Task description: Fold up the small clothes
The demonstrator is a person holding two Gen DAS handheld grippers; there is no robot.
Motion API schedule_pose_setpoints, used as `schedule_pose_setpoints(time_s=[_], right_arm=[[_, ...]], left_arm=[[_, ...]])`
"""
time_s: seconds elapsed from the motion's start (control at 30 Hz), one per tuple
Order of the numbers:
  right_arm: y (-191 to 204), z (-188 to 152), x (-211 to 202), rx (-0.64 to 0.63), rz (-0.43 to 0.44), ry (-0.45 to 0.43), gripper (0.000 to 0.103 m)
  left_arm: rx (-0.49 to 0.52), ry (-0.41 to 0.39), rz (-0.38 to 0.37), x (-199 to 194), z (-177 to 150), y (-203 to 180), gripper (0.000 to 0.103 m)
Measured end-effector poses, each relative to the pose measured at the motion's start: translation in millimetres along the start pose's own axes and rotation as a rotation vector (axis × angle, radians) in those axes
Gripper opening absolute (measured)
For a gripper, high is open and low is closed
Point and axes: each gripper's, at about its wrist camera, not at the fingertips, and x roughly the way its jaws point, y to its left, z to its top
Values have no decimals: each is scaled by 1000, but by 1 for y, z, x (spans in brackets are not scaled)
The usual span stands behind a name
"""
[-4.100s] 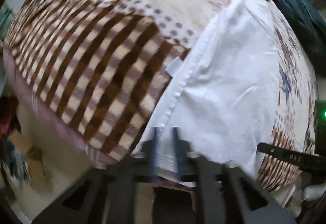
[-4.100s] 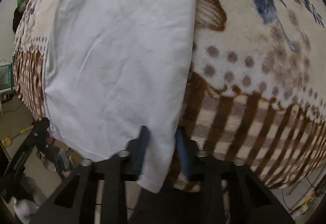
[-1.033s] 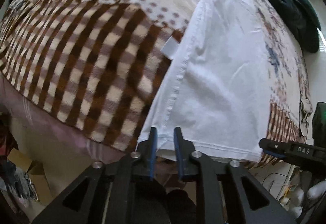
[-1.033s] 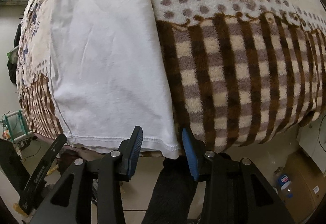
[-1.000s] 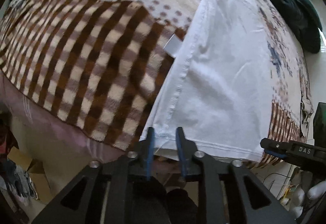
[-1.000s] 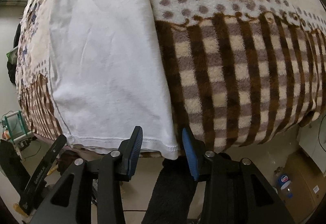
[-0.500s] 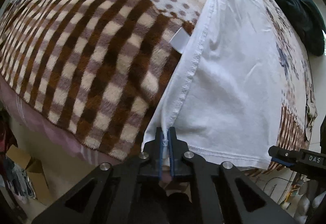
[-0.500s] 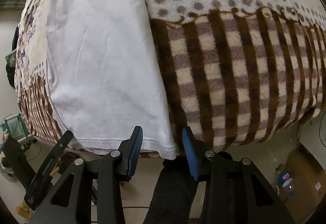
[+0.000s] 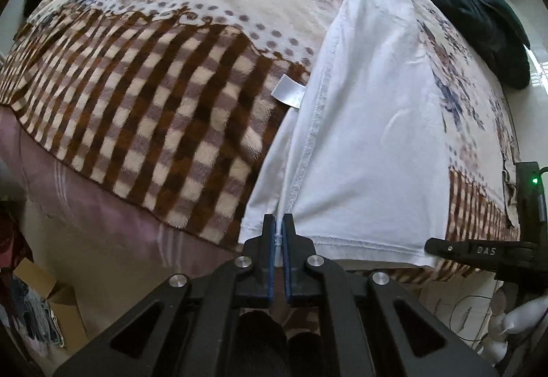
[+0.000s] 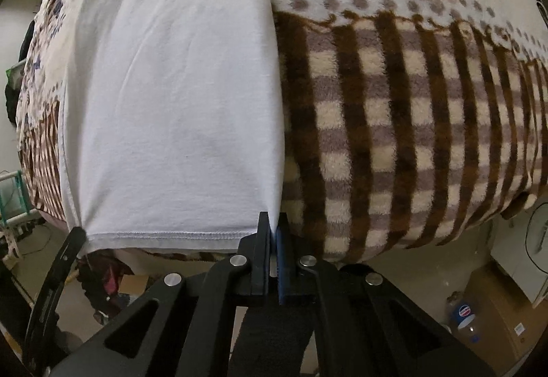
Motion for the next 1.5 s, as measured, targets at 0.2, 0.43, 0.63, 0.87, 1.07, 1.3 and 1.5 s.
schedule_pose_setpoints(time_s=[0.2, 0.43, 0.63, 0.87, 1.07, 1.3, 1.5], right_arm=[[-1, -9, -9, -26, -15, 10, 2], [4, -9, 1, -55, -35, 69, 3], [0, 7, -33, -3, 68, 68, 61], [9, 78, -132, 45, 158, -149, 88], [20, 186, -180, 80, 197, -288, 88], [20, 342, -179, 82, 212, -315, 88], [22, 437, -143, 47, 175, -256, 88]], left_arm=[[-41, 41, 5, 9, -1, 13, 2], [-71, 139, 6, 42, -1, 27, 3], [-62, 131, -44, -10, 30, 15, 29], [-48, -5, -226, -44, 150, -18, 65], [34, -109, -259, -15, 292, -73, 65], [31, -85, -210, 70, 415, -111, 63], [26, -71, -159, 132, 462, -124, 3]])
